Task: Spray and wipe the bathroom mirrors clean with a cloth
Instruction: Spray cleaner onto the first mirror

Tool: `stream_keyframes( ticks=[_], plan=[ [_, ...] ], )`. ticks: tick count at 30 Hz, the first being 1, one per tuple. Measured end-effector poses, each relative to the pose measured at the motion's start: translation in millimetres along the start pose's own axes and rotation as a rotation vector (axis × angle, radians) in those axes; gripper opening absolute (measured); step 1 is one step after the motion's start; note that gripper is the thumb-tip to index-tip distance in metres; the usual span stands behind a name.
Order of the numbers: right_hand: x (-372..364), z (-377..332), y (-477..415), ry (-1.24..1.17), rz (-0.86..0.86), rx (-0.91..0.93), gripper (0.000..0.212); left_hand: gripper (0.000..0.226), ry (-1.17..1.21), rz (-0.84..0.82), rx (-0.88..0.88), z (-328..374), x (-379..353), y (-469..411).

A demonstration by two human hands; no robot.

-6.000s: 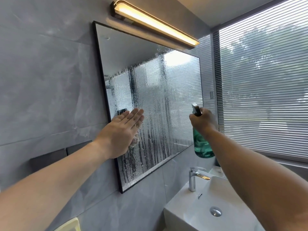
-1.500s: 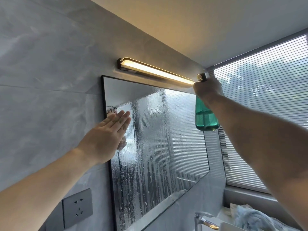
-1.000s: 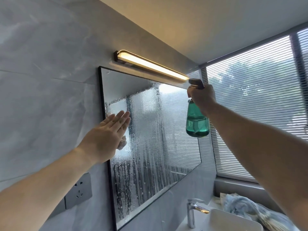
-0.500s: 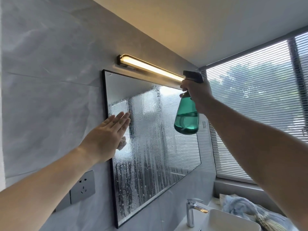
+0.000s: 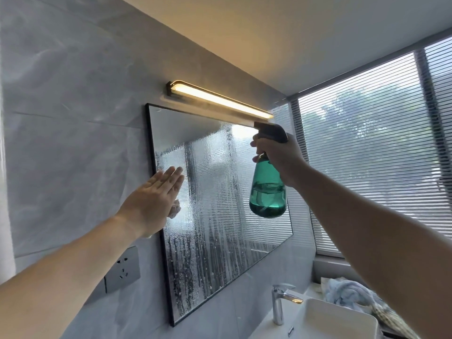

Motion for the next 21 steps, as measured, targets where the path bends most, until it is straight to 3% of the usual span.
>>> stream_keyframes(
  ticks=[4,10,12,15,21],
  plan=[
    [3,3,10,-0.001,-0.055,-0.008,0.018,0.067,0.013,-0.019,-0.001,1,0,4],
    [5,17,21,0.208,-0.071,-0.004,0.022,0.069,0.078,0.005,0.019,10,4,1],
    [9,19,21,0.184,-0.037,-0.032,0.024,0.065,0.100,0.007,0.025,13,6,-1],
    [14,17,28,0.125,-0.049,-0.040,0.010,0.070,0.130,-0.040,0.037,17,5,-2],
    [18,28,40,0.088,-0.150,-0.055,0.020,0.068,0.115,-0.146,0.053,27,10,-5]
  ],
)
Point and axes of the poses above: each hand's wrist, its own y-axis away from the middle knuckle, its own x-axis out of the back of the hand, z = x × y, the point moved 2 cm from there along -y, towards the middle knuckle, and after that the axes turned 13 degrees about z, right-handed, at the moved point
